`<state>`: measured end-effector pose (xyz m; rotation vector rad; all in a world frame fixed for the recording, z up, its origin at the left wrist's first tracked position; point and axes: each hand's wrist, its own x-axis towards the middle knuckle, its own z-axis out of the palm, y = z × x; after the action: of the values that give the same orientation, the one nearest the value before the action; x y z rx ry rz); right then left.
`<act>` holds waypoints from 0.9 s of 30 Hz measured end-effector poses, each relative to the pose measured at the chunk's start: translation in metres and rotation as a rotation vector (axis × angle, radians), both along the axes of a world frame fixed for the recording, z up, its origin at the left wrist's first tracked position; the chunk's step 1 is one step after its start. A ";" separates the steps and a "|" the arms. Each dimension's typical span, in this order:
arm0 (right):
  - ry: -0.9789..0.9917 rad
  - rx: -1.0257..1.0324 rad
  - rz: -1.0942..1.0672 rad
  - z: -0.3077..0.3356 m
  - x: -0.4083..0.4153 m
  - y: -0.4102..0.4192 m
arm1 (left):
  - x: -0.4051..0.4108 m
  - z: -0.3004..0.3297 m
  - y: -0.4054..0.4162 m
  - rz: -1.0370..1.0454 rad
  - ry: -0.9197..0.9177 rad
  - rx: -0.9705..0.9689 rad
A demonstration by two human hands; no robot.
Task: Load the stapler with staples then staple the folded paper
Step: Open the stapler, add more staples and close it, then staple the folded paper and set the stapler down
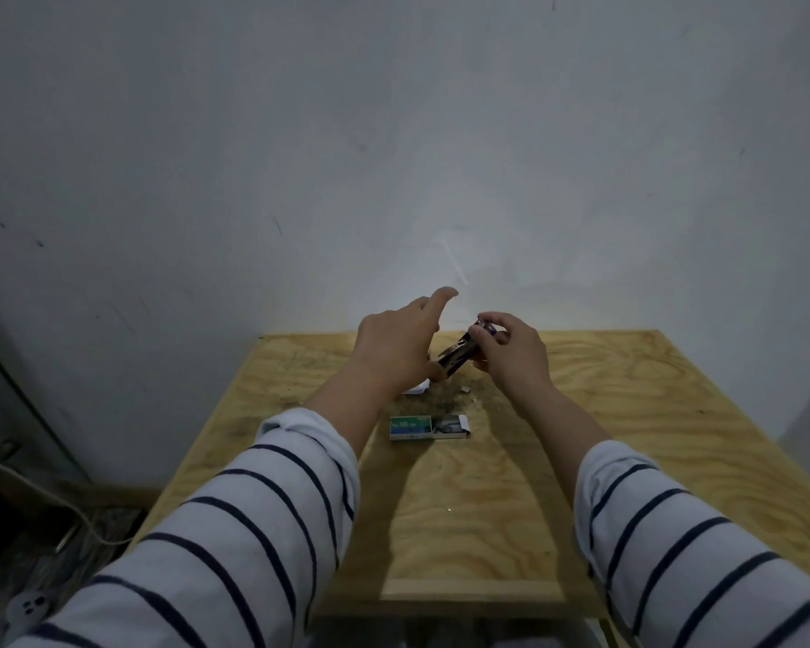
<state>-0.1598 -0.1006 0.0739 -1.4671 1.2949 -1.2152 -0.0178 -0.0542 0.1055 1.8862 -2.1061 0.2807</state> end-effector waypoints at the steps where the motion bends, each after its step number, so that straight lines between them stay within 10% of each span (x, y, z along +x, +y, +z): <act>1: -0.007 0.011 0.002 -0.001 0.000 0.001 | 0.000 -0.001 0.001 0.000 0.085 0.018; 8: -0.078 0.017 0.067 0.001 0.006 0.004 | -0.008 -0.014 -0.002 0.114 0.558 -0.125; 21: -0.132 0.165 0.081 0.006 0.016 0.000 | -0.002 -0.028 -0.008 0.082 0.664 -0.122; 27: -0.184 0.236 -0.019 -0.008 0.009 -0.008 | 0.034 -0.066 -0.015 0.436 0.536 0.063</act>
<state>-0.1504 -0.1088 0.0658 -1.1500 1.2808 -1.1377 0.0159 -0.0691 0.0397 2.1432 -1.3670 -0.1897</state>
